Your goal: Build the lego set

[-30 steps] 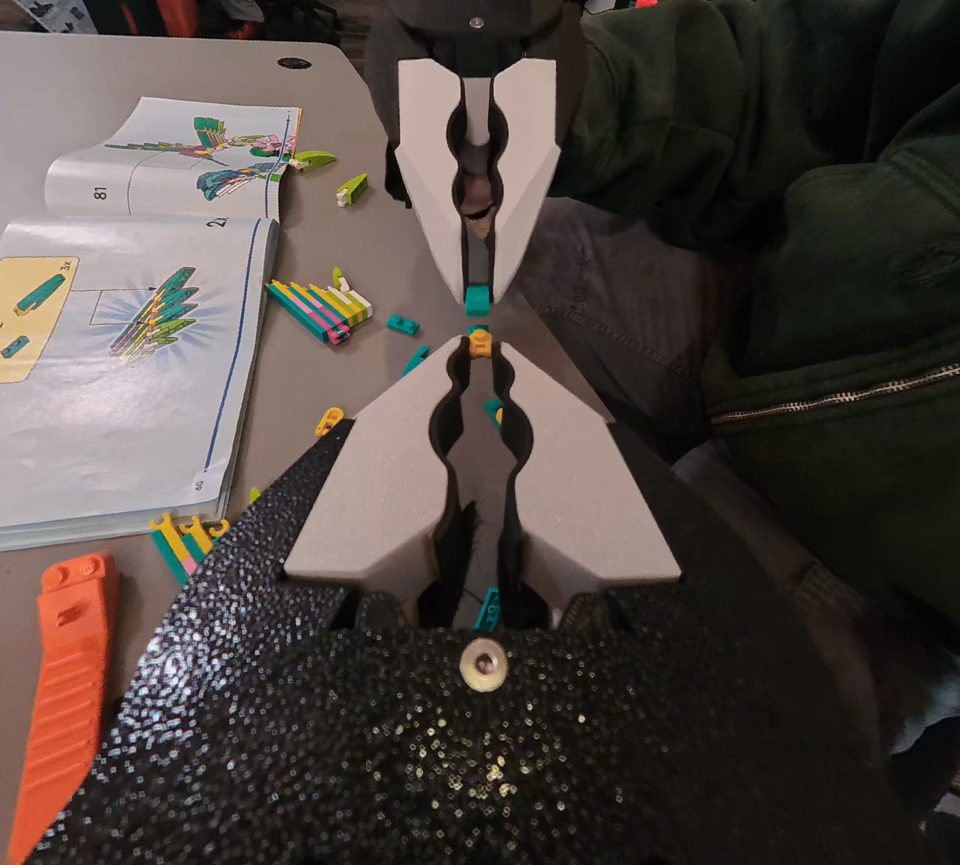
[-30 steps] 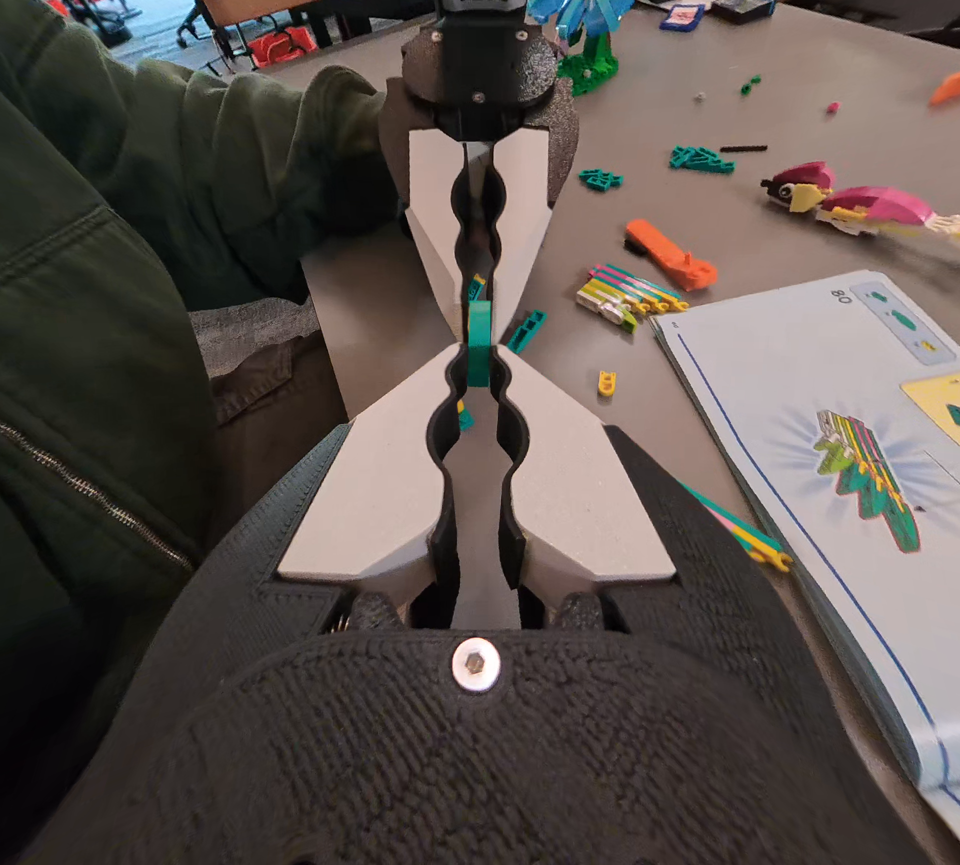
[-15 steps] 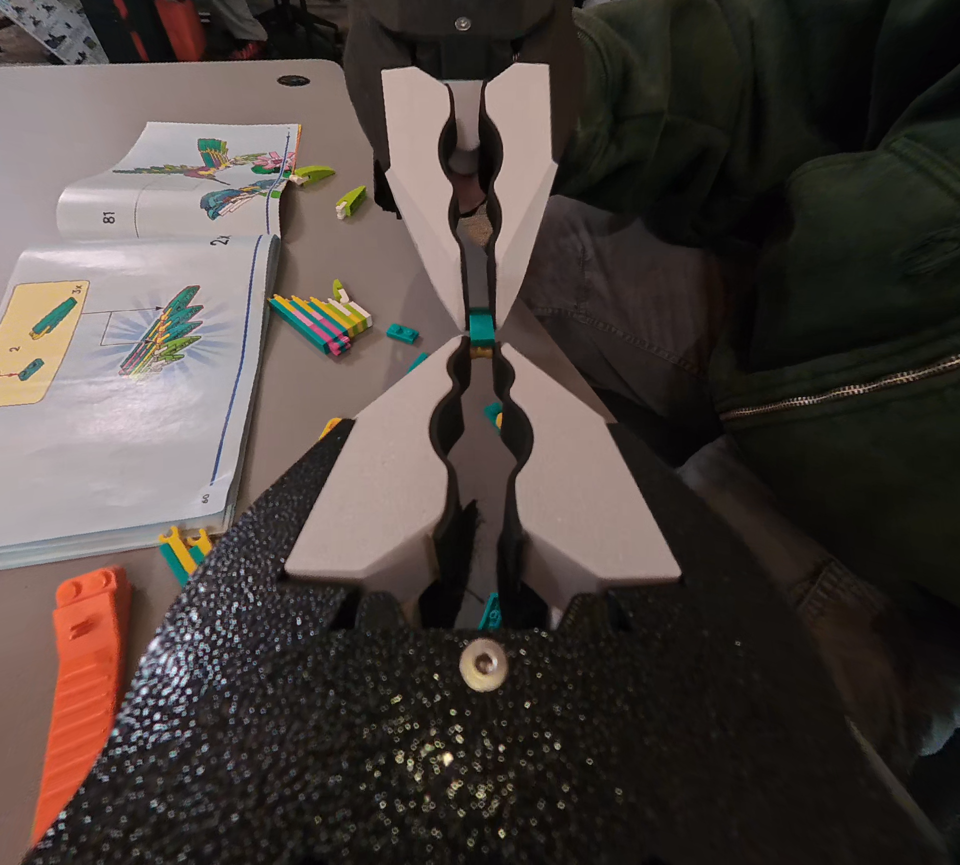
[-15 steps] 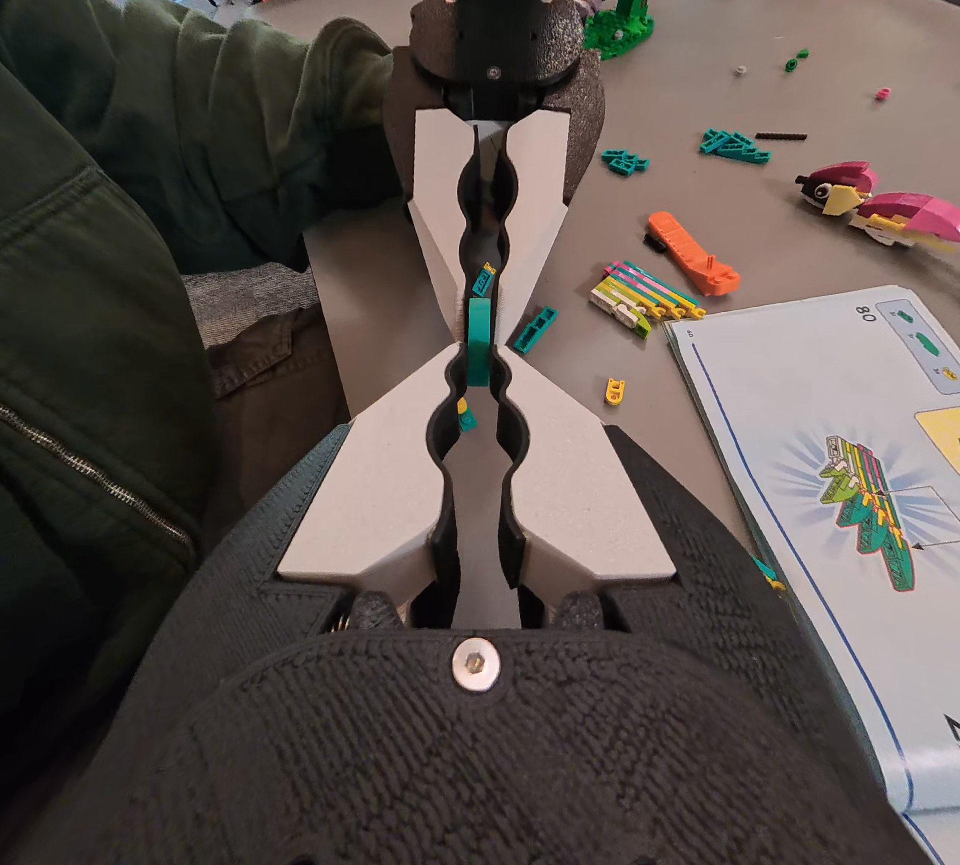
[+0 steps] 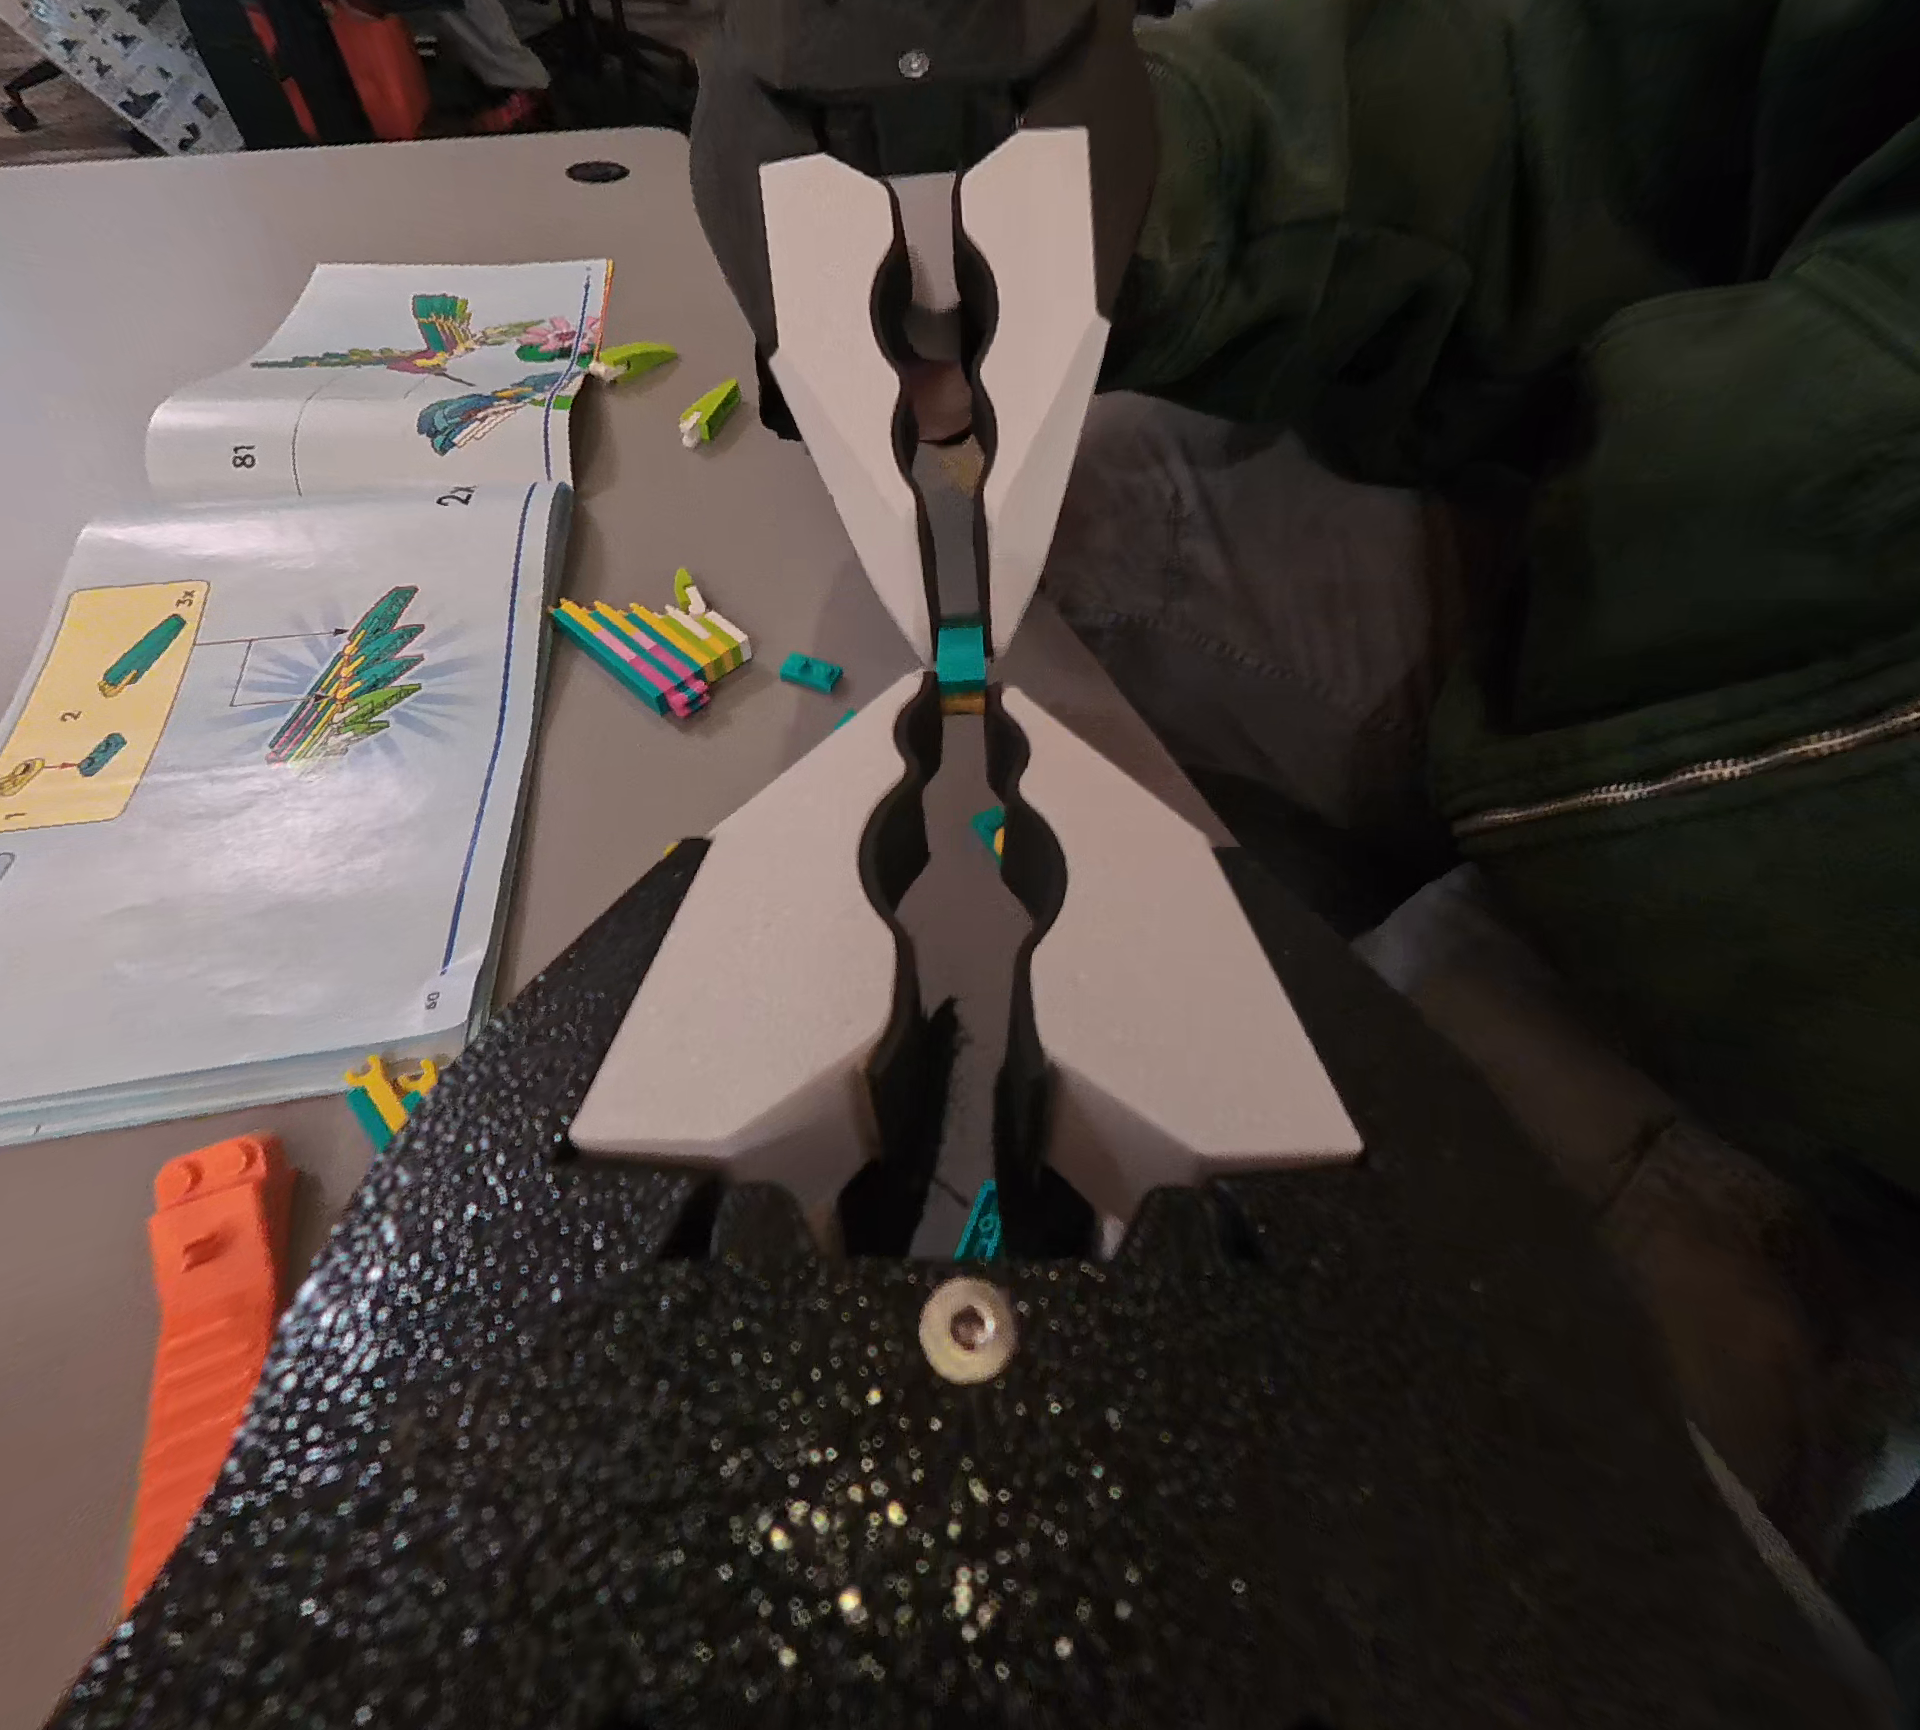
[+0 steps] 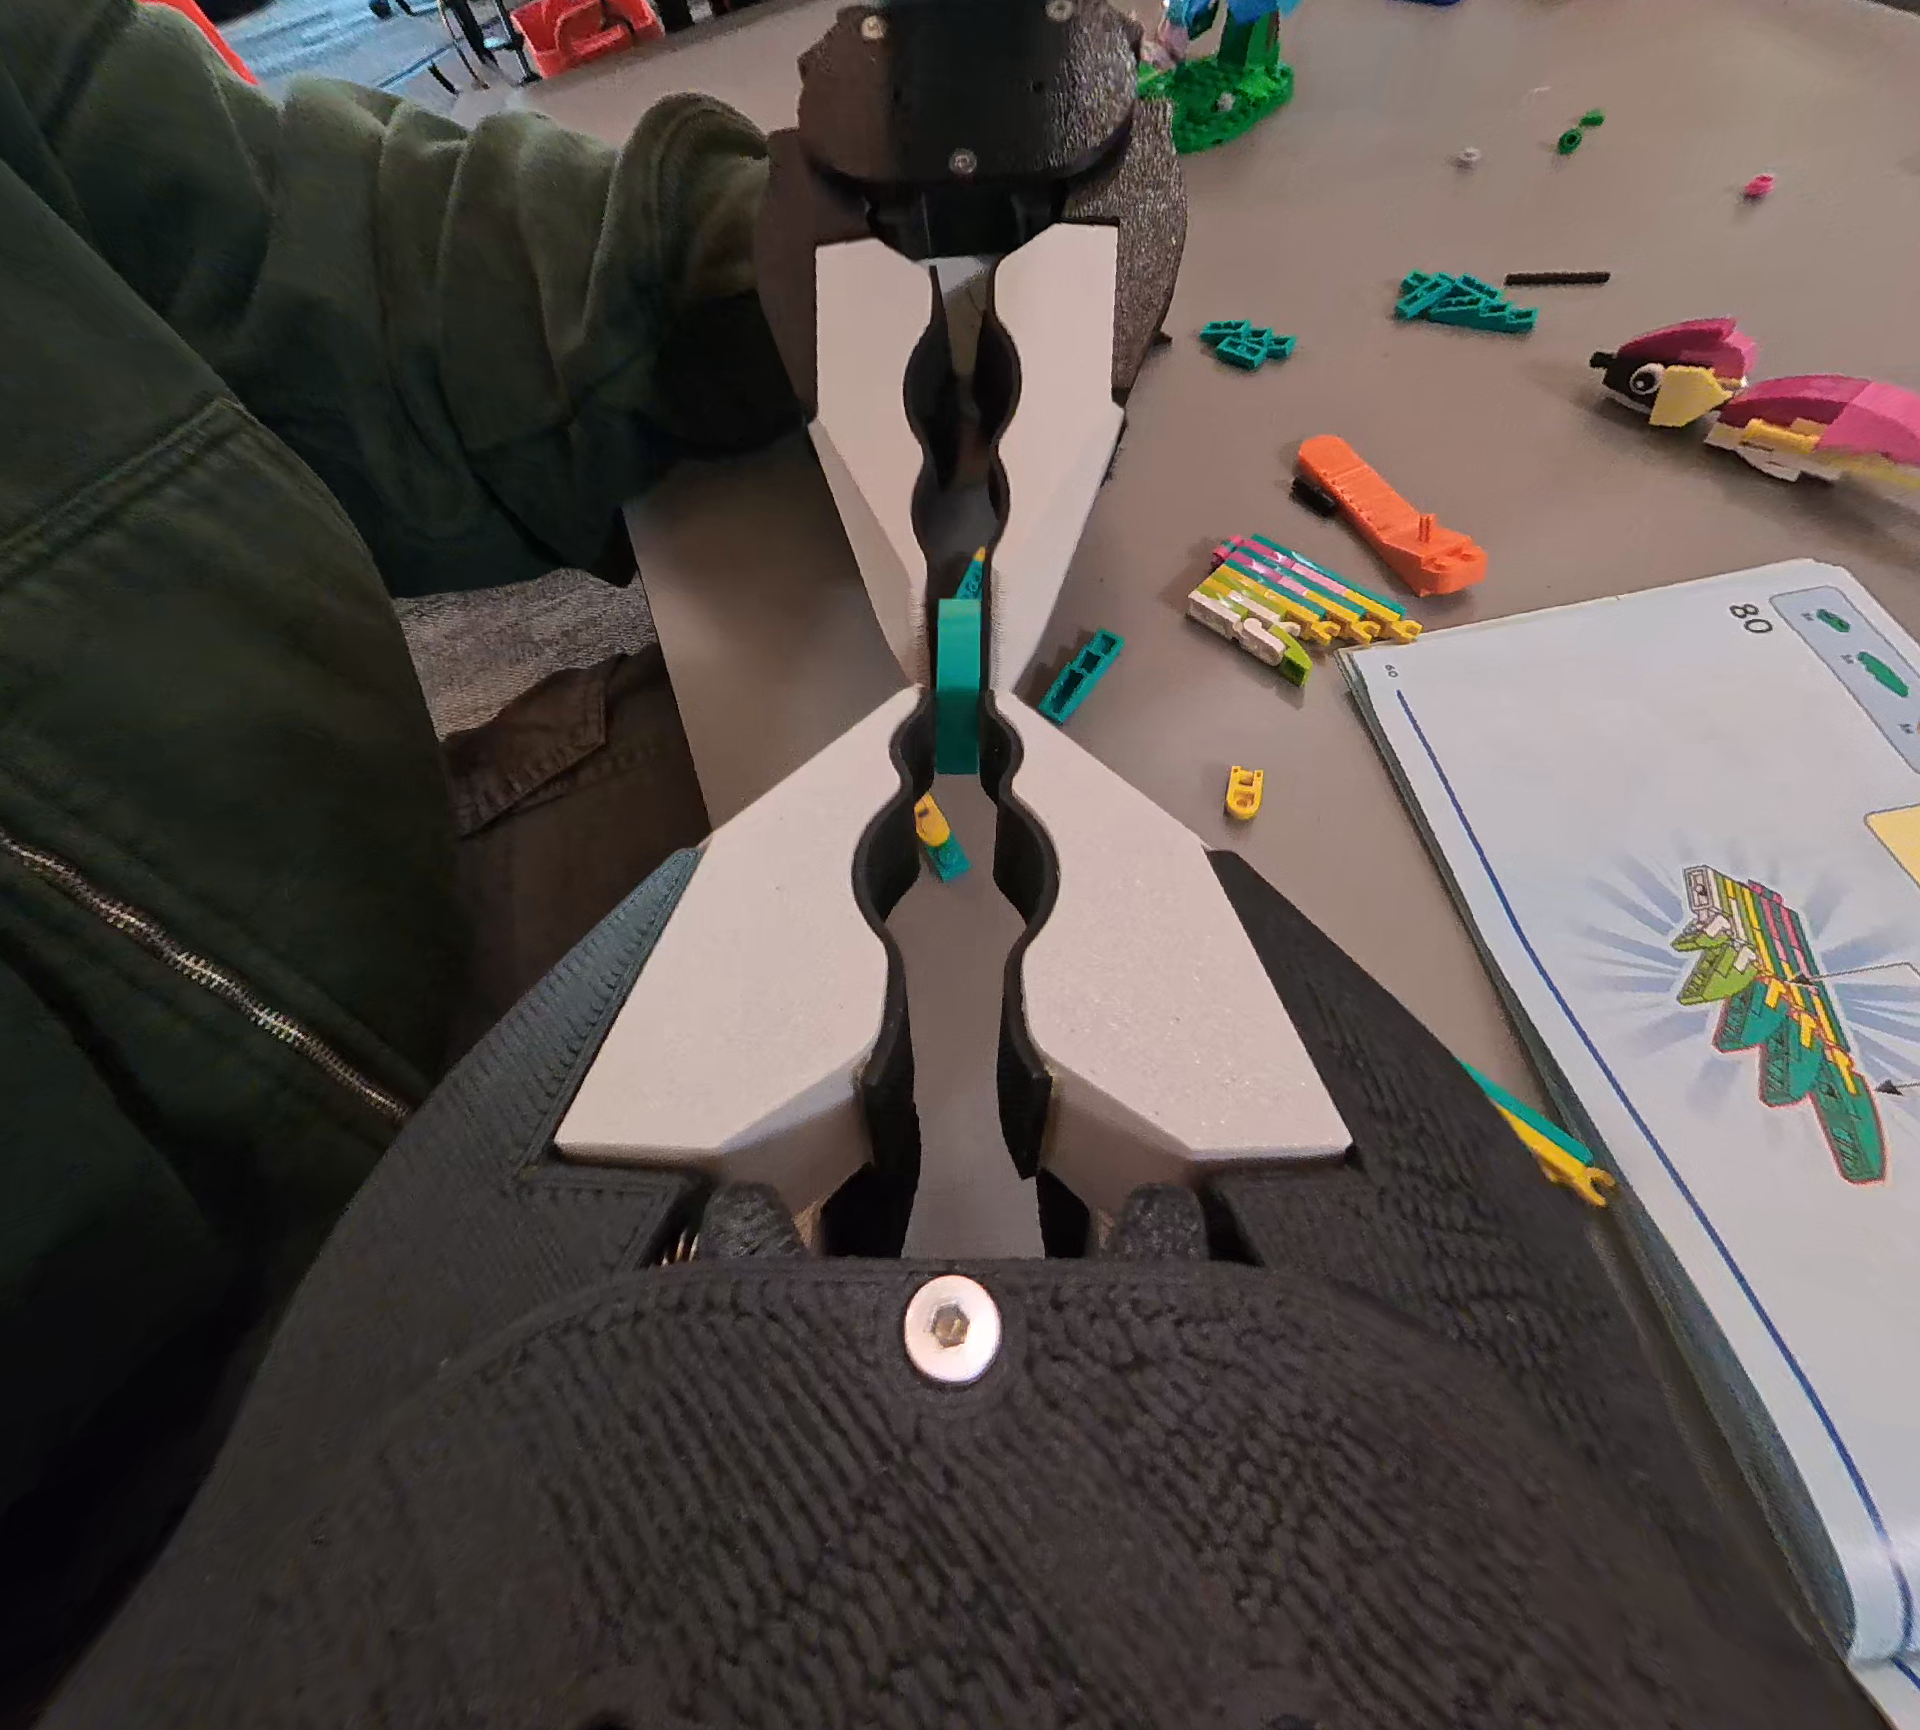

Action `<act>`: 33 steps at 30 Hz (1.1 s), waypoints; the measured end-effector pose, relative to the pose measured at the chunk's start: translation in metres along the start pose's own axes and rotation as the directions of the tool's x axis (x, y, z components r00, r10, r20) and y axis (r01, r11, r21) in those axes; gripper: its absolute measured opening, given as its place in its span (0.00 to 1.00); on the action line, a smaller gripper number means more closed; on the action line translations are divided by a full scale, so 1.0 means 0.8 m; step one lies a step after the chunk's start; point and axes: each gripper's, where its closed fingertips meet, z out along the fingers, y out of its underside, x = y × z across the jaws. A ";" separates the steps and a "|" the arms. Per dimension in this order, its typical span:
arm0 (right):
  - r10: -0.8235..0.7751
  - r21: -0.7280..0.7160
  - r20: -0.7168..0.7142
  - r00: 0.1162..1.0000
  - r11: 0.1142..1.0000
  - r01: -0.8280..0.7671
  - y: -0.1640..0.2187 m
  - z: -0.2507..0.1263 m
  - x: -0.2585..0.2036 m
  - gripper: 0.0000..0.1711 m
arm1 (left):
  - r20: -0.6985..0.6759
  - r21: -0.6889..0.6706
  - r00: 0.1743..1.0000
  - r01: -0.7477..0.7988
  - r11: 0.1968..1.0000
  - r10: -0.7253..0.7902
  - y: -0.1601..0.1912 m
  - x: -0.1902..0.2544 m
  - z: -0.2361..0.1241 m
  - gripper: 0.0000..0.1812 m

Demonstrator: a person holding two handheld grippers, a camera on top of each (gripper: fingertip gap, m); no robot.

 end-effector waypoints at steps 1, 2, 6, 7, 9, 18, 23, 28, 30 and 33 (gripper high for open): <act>0.002 -0.003 -0.001 1.000 1.000 -0.002 0.002 0.001 0.000 0.04 | 0.001 -0.006 1.000 -0.001 1.000 0.001 0.002 0.000 0.001 0.03; 0.006 -0.001 -0.001 1.000 1.000 -0.006 0.002 0.000 0.001 0.04 | 0.000 -0.004 1.000 0.003 1.000 -0.003 0.002 -0.001 0.001 0.03; 0.002 -0.001 -0.005 1.000 1.000 -0.002 0.003 0.001 0.001 0.04 | -0.003 -0.005 1.000 0.010 1.000 -0.010 0.003 -0.001 0.002 0.03; -0.001 -0.004 -0.007 1.000 1.000 0.001 0.003 0.001 0.001 0.04 | -0.004 -0.010 1.000 0.012 1.000 -0.012 0.004 -0.001 0.002 0.03; -0.001 -0.005 -0.011 1.000 1.000 0.001 0.005 0.002 0.002 0.04 | -0.010 -0.019 1.000 0.025 1.000 -0.025 0.006 -0.001 0.003 0.03; -0.014 -0.035 -0.026 1.000 0.999 0.013 0.009 -0.008 0.006 0.04 | -0.002 -0.060 1.000 0.005 0.998 -0.005 0.016 -0.001 0.008 0.03; -0.064 -0.107 -0.039 0.997 0.992 0.060 0.021 -0.004 0.006 0.04 | 0.004 -0.060 1.000 -0.019 0.998 0.019 0.014 -0.001 0.007 0.03; -0.090 -0.139 -0.023 0.996 0.987 0.086 0.024 -0.005 0.001 0.04 | 0.003 -0.068 1.000 -0.028 0.997 0.028 0.015 0.001 0.009 0.03; -0.097 -0.153 -0.023 0.995 0.984 0.092 0.026 -0.003 0.000 0.04 | 0.008 -0.074 1.000 -0.027 0.997 0.027 0.017 0.000 0.009 0.03; -0.094 -0.171 -0.040 0.995 0.982 0.086 0.028 -0.001 0.002 0.04 | 0.010 -0.082 0.999 -0.036 0.996 0.036 0.017 0.000 0.010 0.03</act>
